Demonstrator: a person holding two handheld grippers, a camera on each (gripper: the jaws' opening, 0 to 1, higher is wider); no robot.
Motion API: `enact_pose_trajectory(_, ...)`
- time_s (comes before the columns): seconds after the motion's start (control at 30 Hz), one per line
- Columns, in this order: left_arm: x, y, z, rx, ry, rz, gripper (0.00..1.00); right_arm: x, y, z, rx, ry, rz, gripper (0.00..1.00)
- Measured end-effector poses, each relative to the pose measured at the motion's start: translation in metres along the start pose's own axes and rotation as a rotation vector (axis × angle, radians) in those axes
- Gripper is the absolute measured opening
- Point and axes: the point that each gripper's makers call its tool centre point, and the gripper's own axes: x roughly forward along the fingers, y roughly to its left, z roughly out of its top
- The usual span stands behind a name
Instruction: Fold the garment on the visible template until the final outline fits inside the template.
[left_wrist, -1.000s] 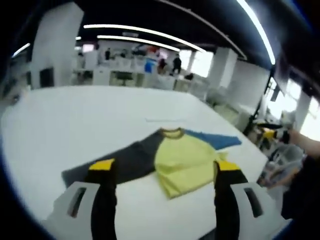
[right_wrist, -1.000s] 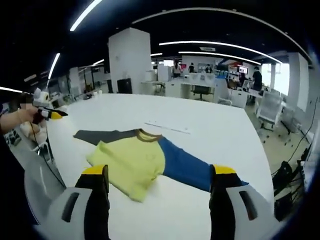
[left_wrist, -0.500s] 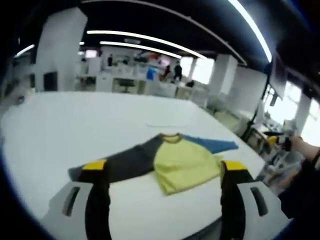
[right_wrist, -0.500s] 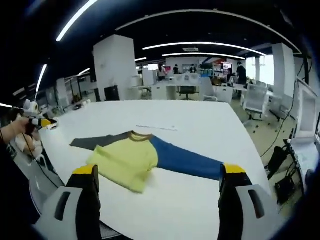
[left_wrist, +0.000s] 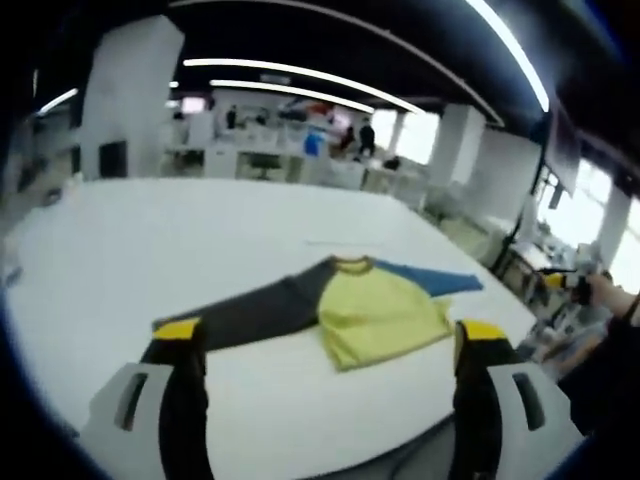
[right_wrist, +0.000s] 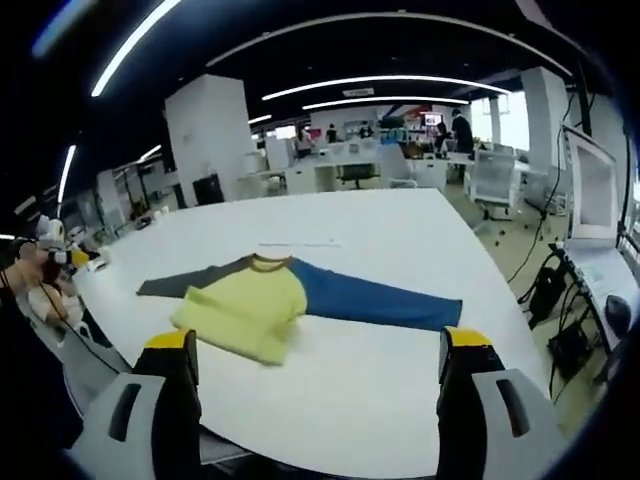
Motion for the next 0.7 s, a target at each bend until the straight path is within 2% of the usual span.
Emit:
enact_pose_trajectory(0.37, 0.0086, -0.006, -0.0018, -0.004, 0.012, -0.022, 0.99, 0.0041, 0.0022, 0.0016, -0.007, 0.003, 0.007, 1.0)
enact_pose_trajectory(0.7, 0.0104, -0.0023, -0.0043, -0.013, 0.016, -0.02, 0.99, 0.0099, 0.0046, -0.001, -0.004, 0.014, 0.019, 1.0)
